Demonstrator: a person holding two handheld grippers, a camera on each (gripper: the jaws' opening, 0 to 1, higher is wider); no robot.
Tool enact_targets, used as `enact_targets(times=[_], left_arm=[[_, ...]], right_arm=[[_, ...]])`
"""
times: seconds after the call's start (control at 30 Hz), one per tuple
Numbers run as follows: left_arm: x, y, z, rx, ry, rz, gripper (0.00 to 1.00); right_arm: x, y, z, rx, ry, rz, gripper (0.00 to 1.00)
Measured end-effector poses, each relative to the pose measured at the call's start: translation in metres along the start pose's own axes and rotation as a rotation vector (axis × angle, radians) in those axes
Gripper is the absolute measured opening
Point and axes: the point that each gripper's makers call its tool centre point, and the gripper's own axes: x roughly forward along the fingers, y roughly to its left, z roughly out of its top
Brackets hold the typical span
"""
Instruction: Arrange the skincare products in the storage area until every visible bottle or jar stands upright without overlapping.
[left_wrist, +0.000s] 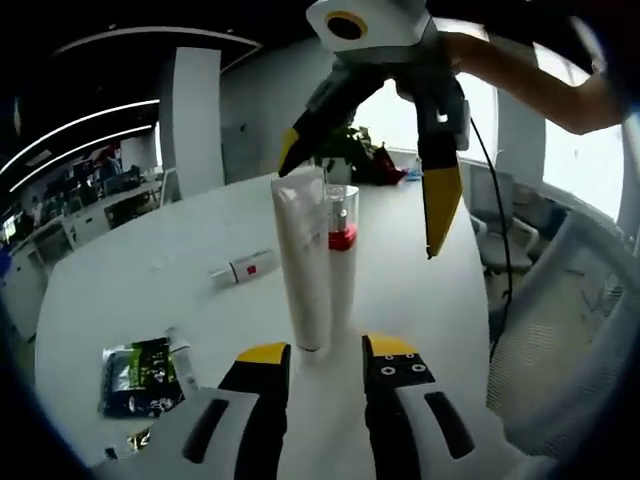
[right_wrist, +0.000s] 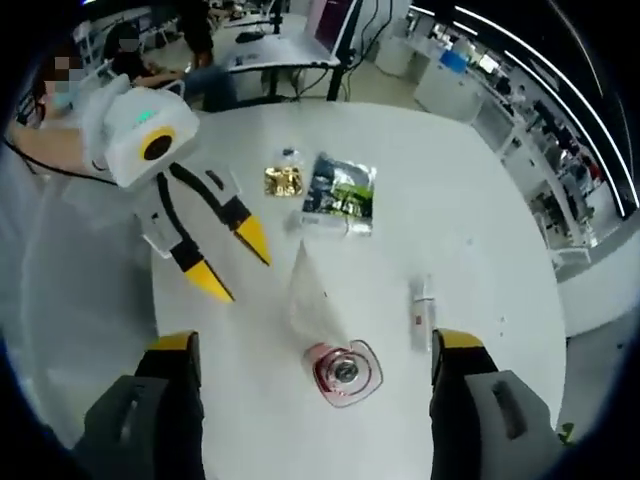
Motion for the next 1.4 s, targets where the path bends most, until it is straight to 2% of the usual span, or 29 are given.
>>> enact_targets(times=[0.23,0.37,0.47,0.6,0.67,0.83,1.0,1.13,1.23,1.4], left_arm=[[-0.011,0.006,-0.005,-0.020,0.052,0.030,0.29],[-0.022,0.005,-0.002,-0.010,0.075,0.029,0.38],[-0.031,0.005,0.000,-0.002,0.084,0.040,0.44],[-0.046,0.005,0.002,0.023,0.087,0.059,0.49],[-0.053,0.006,0.002,0.011,0.092,0.070,0.52],[-0.071,0.006,0.006,-0.024,0.066,0.106,0.69],[-0.088,0.010,0.008,-0.048,0.044,0.149,0.77],[-0.096,0.009,0.009,-0.066,0.030,0.169,0.87],[-0.103,0.005,0.007,-0.071,0.034,0.175,0.87],[-0.110,0.003,0.005,-0.097,0.021,0.193,0.95]], right_arm=[[-0.005,0.003,-0.005,0.091,-0.055,-0.057,0.99],[-0.006,0.011,-0.011,0.086,-0.059,-0.087,0.99],[-0.009,0.011,-0.013,0.098,-0.091,-0.126,0.99],[-0.013,0.027,-0.016,0.125,-0.115,-0.112,0.99],[-0.014,0.030,-0.019,0.132,-0.129,-0.132,0.99],[-0.018,0.047,-0.024,0.162,-0.161,-0.137,0.99],[-0.025,0.058,-0.024,0.197,-0.211,-0.170,1.00],[-0.027,0.067,-0.025,0.215,-0.243,-0.180,1.00],[-0.029,0.073,-0.027,0.246,-0.266,-0.188,1.00],[-0.032,0.077,-0.028,0.292,-0.301,-0.232,1.00]])
